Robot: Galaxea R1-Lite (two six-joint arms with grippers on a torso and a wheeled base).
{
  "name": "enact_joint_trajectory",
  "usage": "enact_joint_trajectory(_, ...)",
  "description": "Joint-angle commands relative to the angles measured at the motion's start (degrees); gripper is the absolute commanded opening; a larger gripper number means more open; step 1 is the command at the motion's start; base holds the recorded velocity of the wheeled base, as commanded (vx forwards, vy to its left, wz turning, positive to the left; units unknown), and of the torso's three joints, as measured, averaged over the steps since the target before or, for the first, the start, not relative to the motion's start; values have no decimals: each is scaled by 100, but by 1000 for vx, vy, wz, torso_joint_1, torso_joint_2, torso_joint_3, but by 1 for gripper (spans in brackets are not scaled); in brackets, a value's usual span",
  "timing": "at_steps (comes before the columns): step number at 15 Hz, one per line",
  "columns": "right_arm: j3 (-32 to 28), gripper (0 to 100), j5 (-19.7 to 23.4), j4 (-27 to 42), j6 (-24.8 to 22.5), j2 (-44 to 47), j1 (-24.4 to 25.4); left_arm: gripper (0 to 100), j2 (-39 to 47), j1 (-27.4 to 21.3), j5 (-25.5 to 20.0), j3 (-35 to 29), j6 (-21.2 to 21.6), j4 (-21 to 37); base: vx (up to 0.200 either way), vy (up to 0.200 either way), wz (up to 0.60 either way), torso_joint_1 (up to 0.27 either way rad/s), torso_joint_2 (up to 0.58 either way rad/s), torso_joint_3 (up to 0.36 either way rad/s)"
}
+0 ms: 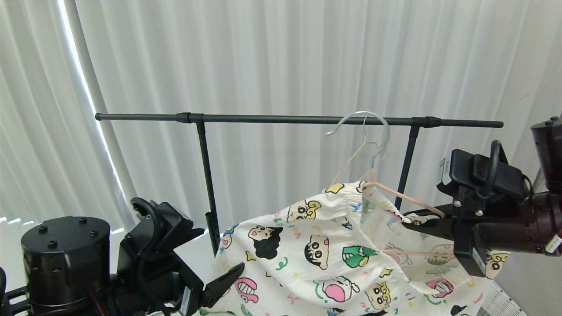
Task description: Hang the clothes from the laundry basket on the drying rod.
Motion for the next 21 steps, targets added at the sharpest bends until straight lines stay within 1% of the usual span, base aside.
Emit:
enact_joint_trajectory(1,-21,0,115,106,0,-241,0,100,354,132,-8,-6,1,-198,0,0,0,0,0,0)
enact_joint_trajectory(2,-21,0,151,133,0,-294,0,0,415,158,-8,-6,1,-294,0,0,0,0,0,0)
enact_joint_trajectory(3,-12,0,159,150,0,-364,8,0,547,167,-8,38,10,-497,0,0,0,0,0,0)
enact_joint_trajectory(7,14,0,151,150,8,-390,-18,0,494,132,-8,319,36,-541,0,0,0,0,0,0)
enact_joint_trajectory(8,14,0,151,150,8,-390,-36,0,503,211,0,337,28,-541,0,0,0,0,0,0)
enact_joint_trajectory(11,14,0,151,150,17,-390,-176,0,556,774,18,504,36,-541,0,0,0,0,0,0)
enact_joint_trajectory(12,14,0,159,150,26,-399,-194,0,556,861,36,592,45,-541,0,0,0,0,0,0)
enact_joint_trajectory(14,14,0,159,150,26,-390,-194,0,503,861,44,680,72,-541,0,0,0,0,0,0)
enact_joint_trajectory(16,6,0,159,150,52,-390,-185,0,503,853,53,662,186,-541,0,0,0,0,0,0)
enact_joint_trajectory(17,6,0,159,150,96,-390,-185,0,477,817,53,592,212,-628,0,0,0,0,0,0)
enact_joint_trajectory(18,6,0,159,150,131,-390,-185,100,477,747,53,583,212,-751,0,0,0,0,0,0)
enact_joint_trajectory(21,14,0,151,150,158,-382,-185,100,468,633,53,583,212,-1112,0,0,0,0,0,0)
